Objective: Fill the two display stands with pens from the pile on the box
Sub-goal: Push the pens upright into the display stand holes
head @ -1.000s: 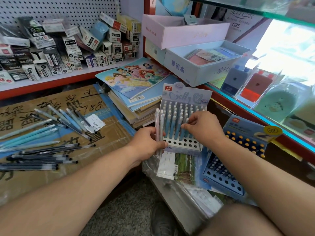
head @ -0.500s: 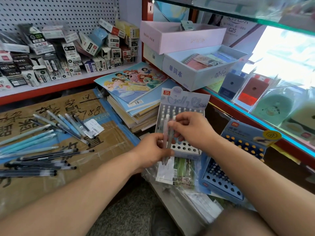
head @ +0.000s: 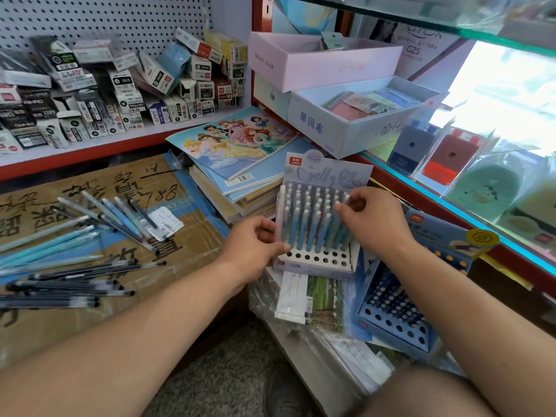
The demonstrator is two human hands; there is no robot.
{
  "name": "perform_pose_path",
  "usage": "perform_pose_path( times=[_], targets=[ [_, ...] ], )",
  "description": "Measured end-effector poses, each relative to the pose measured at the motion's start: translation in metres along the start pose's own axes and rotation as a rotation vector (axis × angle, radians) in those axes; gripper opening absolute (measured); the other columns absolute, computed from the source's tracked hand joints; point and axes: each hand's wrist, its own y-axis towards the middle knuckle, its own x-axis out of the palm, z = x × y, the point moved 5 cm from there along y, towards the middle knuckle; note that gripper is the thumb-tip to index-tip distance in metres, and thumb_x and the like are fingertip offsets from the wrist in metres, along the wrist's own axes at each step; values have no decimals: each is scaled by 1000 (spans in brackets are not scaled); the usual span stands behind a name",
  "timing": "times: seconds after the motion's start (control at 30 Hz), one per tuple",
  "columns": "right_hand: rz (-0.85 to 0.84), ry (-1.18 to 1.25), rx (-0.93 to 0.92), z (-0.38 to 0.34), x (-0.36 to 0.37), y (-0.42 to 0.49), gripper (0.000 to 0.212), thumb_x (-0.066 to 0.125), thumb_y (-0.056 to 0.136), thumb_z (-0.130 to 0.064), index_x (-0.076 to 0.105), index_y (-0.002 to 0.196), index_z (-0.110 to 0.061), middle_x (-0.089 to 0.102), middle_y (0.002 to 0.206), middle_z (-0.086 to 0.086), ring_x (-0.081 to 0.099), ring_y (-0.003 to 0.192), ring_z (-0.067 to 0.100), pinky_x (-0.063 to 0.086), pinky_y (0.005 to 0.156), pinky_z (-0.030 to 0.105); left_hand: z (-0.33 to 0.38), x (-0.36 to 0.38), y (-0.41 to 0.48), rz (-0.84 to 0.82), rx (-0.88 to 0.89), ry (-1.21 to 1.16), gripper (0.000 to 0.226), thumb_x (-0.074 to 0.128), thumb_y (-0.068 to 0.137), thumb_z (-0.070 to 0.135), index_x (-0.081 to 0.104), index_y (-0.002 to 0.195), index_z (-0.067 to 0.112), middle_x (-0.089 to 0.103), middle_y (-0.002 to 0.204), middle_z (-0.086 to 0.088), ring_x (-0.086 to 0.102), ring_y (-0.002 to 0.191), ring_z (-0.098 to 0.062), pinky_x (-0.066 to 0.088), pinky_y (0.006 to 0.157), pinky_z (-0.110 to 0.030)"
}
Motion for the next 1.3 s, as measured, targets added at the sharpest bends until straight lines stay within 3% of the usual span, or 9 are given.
perform_pose_path(
  times=[0.13,0.3,0.5,0.7,0.83,0.93,1.0,1.17,1.3],
  targets=[
    [-21,-64,-11,-1,1,-1,10,71,95,-31,70,96,-21,68,87,-6,63,83,8,47,67,23,-1,1,1,-5,19,25,26,83,81,4,68,100,14,73,93,-7,72,85,-19,57,63,-24],
    [-65,-122,28,-3,3,-3,19,78,89,-30,63,98,-23,66,89,-6,62,84,8,49,68,26,-1,3,1,-34,14,24,24,81,84,4,69,102,15,69,91,-4,68,79,-13,53,59,-17],
    [-139,-173,55,-2,15,-5,21,81,86,-25,60,89,-22,67,90,-2,64,84,15,59,78,39,1,7,-2,-54,23,53,24,81,84,5,70,103,16,67,86,-3,66,72,-10,54,57,-16],
    [-167,-183,61,-6,5,-8,23,81,86,-27,59,87,-20,64,86,-2,61,78,11,48,63,28,1,11,-3,-85,57,103,23,83,84,9,69,99,21,73,95,-15,74,86,-28,63,76,-38],
    [-56,-14,10,-19,-6,-10,13,70,93,-34,64,94,-23,66,86,-3,64,78,13,50,62,27,1,14,-4,-107,67,122,26,83,83,10,70,104,19,71,100,-20,73,86,-29,62,79,-41],
    [-191,208,-4,-35,9,-19,14,63,99,-37,68,101,-24,73,88,1,71,75,14,63,69,35,4,20,-5,-136,104,125,29,84,82,9,70,107,16,71,99,-20,72,83,-29,62,81,-45],
    [-239,196,-53,-42,18,-23,16,64,99,-35,69,97,-21,74,82,3,72,70,15,64,71,38,6,24,-5,-141,139,149,30,85,81,10,71,107,16,71,98,-18,71,86,-31,61,82,-47],
    [-137,175,-61,-35,3,-18,16,63,100,-32,69,92,-21,71,81,2,70,72,19,62,68,38,8,23,1,-73,194,229,29,88,79,22,69,103,24,71,94,-6,68,85,-21,60,79,-33],
    [11,12,-79,-22,-21,-9,15,65,97,-38,67,90,-25,68,81,-7,63,75,8,51,65,26,3,5,13,84,197,383,29,80,87,22,67,113,21,65,97,6,64,91,-11,54,82,-27]
  ],
)
